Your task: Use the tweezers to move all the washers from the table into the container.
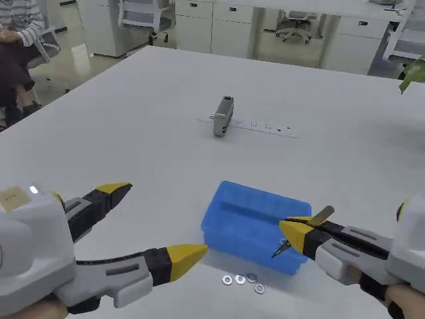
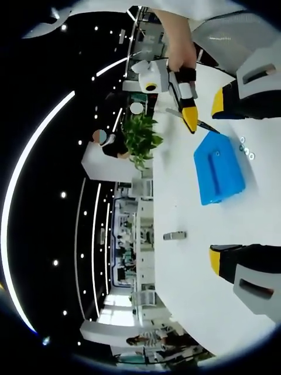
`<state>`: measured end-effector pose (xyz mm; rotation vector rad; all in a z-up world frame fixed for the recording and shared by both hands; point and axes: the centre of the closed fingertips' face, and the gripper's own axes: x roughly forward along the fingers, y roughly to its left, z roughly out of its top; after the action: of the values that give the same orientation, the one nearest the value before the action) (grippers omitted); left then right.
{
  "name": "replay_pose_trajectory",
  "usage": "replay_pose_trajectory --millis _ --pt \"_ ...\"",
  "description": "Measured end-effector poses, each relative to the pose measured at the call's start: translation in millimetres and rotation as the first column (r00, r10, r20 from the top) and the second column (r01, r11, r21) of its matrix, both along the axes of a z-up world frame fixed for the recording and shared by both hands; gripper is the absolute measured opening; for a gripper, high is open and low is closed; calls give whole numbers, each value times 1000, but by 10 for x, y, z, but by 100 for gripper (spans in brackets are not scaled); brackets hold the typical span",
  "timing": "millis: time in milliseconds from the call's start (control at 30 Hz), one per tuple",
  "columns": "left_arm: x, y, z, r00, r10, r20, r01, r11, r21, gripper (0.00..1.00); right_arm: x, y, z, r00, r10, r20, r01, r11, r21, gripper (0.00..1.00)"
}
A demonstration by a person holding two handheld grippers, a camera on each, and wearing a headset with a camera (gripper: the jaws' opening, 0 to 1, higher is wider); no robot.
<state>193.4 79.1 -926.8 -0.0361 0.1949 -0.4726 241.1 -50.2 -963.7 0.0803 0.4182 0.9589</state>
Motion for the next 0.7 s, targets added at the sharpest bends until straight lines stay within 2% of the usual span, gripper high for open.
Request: replay_pose_trajectory --millis 100,167,200,300,367,400,467,533,600,633,667,700 --pt "-16 -7 49 1000 -8 16 9 1000 -30 90 -69 44 -35 999 -44 0 44 999 16 2" --pt "-24 3 79 1000 -8 27 9 999 -51 90 -75 57 -131 997 -72 -8 72 997 22 2" --pt "-25 11 83 1000 -10 27 11 998 -59 90 -55 38 -189 993 -117 -30 118 993 27 2" --pt "-30 4 109 999 -20 33 23 996 -89 90 -38 40 -285 990 -141 -17 141 990 6 2" --pt "-39 -25 109 999 -36 32 39 995 -95 91 -13 38 -371 989 -145 -26 145 989 -11 2" --pt "-43 -41 115 998 -44 37 48 994 -94 91 8 24 -401 988 -149 -34 148 989 -28 2" --pt "-61 -88 127 997 -65 49 69 995 -76 91 26 36 -423 993 -116 -23 115 992 -43 2" --pt "-69 -104 131 995 -70 65 72 997 -38 90 24 7 -513 991 -122 -51 119 991 -57 2" --pt "-70 -112 96 995 -78 59 78 997 -12 89 13 -16 -564 988 -141 -68 138 989 -46 2" --pt "-67 -115 85 996 -79 50 80 997 -12 89 -4 -18 -567 985 -149 -92 145 988 -47 2" --pt "-51 -119 76 995 -84 45 85 996 -16 89 -8 19 -504 991 -124 -54 122 991 -47 2" --pt "-47 -113 75 996 -83 39 84 996 -28 89 -7 32 -479 993 -115 -40 113 993 -43 2"
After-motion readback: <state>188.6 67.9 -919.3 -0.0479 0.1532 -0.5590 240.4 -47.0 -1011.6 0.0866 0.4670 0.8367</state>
